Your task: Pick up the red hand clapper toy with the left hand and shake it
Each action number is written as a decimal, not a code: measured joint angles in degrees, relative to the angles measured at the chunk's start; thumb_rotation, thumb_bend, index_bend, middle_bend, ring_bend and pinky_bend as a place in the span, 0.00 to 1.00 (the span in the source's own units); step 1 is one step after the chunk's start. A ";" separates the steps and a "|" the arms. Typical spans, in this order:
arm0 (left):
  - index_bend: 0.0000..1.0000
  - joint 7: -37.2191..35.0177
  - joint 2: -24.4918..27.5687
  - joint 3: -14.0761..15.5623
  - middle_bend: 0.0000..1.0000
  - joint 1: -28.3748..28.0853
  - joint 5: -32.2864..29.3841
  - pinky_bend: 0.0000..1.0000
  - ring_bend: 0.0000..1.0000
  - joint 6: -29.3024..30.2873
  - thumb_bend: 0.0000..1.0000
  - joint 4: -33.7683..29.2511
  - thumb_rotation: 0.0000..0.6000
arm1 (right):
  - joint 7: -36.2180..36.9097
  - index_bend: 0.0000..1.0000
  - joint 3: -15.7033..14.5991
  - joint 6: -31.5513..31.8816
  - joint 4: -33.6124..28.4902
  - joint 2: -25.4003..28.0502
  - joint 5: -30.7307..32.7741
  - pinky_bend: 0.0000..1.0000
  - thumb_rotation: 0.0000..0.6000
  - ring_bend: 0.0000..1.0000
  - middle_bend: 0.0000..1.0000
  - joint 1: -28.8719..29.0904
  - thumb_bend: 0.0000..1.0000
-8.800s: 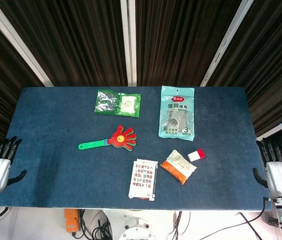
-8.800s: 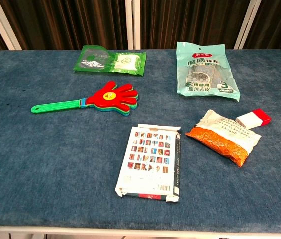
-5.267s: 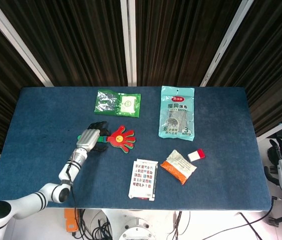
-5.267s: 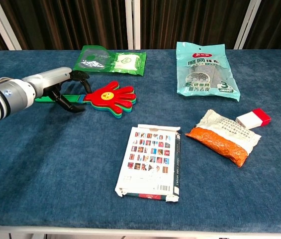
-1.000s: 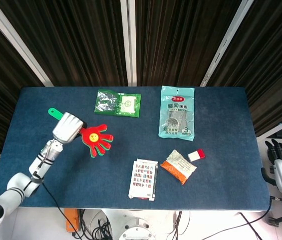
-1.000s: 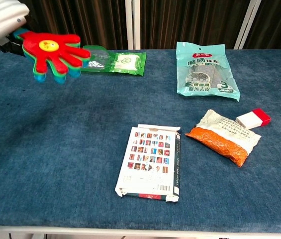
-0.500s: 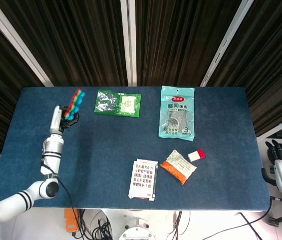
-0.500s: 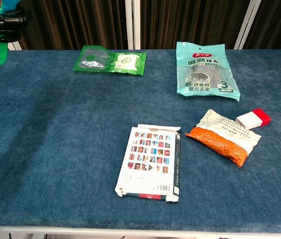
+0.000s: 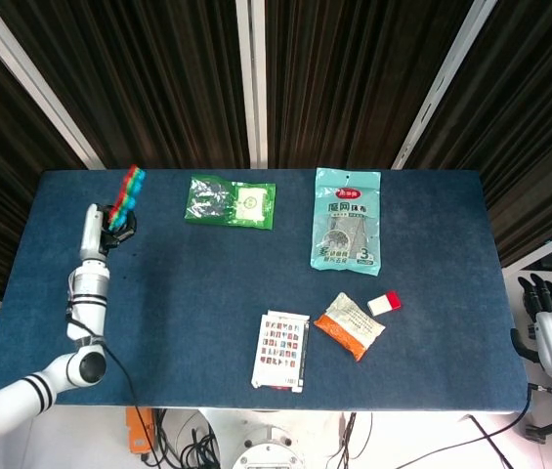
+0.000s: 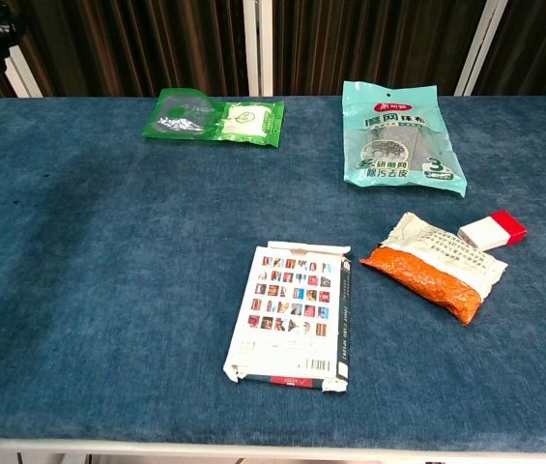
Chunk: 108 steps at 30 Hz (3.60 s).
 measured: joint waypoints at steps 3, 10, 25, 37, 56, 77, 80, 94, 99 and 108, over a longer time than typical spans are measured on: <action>1.00 9.19 -2.25 6.12 1.00 -1.13 13.78 1.00 1.00 4.85 0.65 10.35 1.00 | 0.09 0.00 -0.08 -0.06 0.02 -0.04 -0.07 0.00 1.00 0.00 0.00 0.01 0.33; 1.00 22.92 -7.71 18.73 1.00 -3.32 30.25 1.00 1.00 12.11 0.64 30.82 1.00 | 0.41 0.00 0.08 0.07 0.17 0.17 0.18 0.00 1.00 0.00 0.00 -0.08 0.33; 1.00 -15.67 2.26 -4.02 1.00 0.97 -10.87 1.00 1.00 -12.57 0.65 -8.98 1.00 | 0.44 0.00 0.02 -0.37 0.38 -0.08 0.29 0.00 1.00 0.00 0.00 0.13 0.33; 1.00 -20.81 5.61 -10.00 1.00 3.46 -15.97 1.00 1.00 -17.98 0.65 -16.24 1.00 | 0.02 0.00 -0.01 -0.62 0.39 -0.24 0.61 0.00 1.00 0.00 0.00 0.24 0.33; 1.00 19.68 -0.58 19.74 1.00 -4.68 36.21 1.00 1.00 -0.63 0.63 10.83 1.00 | 1.64 0.00 -0.13 -0.57 1.44 -0.26 0.41 0.00 1.00 0.00 0.00 -0.04 0.33; 1.00 28.68 -12.48 1.36 1.00 -1.05 3.84 1.00 1.00 4.80 0.57 9.45 1.00 | 1.66 0.00 -0.13 -1.99 2.10 -0.59 1.23 0.00 1.00 0.00 0.00 0.35 0.33; 0.82 33.63 -12.81 2.27 0.91 -1.29 3.87 0.94 0.95 3.08 0.45 10.26 0.77 | 1.65 0.00 -0.10 -1.96 2.16 -0.64 1.24 0.00 1.00 0.00 0.00 0.38 0.33; 0.00 48.51 -4.49 6.09 0.00 -2.30 -3.19 0.00 0.00 -6.69 0.15 -2.62 0.85 | 2.17 0.00 0.12 -1.73 2.35 -0.40 1.48 0.00 1.00 0.00 0.00 0.22 0.33; 0.00 52.07 -1.44 6.92 0.00 -1.98 -3.04 0.00 0.00 -4.86 0.15 -6.90 1.00 | 2.11 0.00 0.09 -1.47 2.32 -0.43 1.19 0.00 1.00 0.00 0.00 0.17 0.33; 0.00 56.91 5.37 8.75 0.00 -0.44 -7.57 0.00 0.00 -3.40 0.15 -14.88 1.00 | 1.58 0.00 0.16 -1.03 1.76 -0.48 1.04 0.00 1.00 0.00 0.00 0.15 0.33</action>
